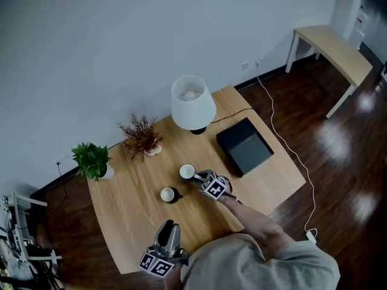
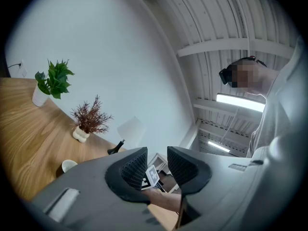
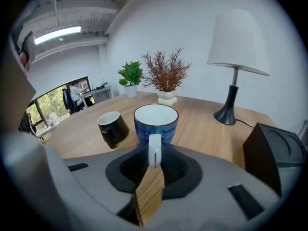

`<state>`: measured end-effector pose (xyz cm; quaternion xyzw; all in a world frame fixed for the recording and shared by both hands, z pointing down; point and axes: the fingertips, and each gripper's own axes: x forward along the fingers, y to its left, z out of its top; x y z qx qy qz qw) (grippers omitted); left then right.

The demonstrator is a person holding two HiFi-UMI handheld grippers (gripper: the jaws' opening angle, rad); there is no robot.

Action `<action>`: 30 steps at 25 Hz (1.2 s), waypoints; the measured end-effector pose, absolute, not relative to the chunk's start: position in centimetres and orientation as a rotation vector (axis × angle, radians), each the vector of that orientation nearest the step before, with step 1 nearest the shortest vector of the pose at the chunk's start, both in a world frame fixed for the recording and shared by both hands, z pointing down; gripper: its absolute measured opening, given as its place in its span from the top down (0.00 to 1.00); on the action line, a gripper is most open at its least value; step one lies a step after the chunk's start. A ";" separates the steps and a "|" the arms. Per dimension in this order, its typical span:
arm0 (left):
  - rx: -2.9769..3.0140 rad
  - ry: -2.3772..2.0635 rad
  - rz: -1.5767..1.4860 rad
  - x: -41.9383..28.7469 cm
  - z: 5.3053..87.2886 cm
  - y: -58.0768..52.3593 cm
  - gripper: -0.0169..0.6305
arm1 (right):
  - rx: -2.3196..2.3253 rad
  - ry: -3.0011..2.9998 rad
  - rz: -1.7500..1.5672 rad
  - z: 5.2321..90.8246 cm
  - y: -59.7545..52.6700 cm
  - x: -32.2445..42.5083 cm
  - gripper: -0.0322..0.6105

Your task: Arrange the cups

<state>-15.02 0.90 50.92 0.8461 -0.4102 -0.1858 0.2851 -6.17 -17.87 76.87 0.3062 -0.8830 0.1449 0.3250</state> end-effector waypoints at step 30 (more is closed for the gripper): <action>2.238 -1.104 -0.486 -14.9 51.6 0.3 0.78 | 1.525 -1.959 0.443 71.9 -30.8 27.6 0.83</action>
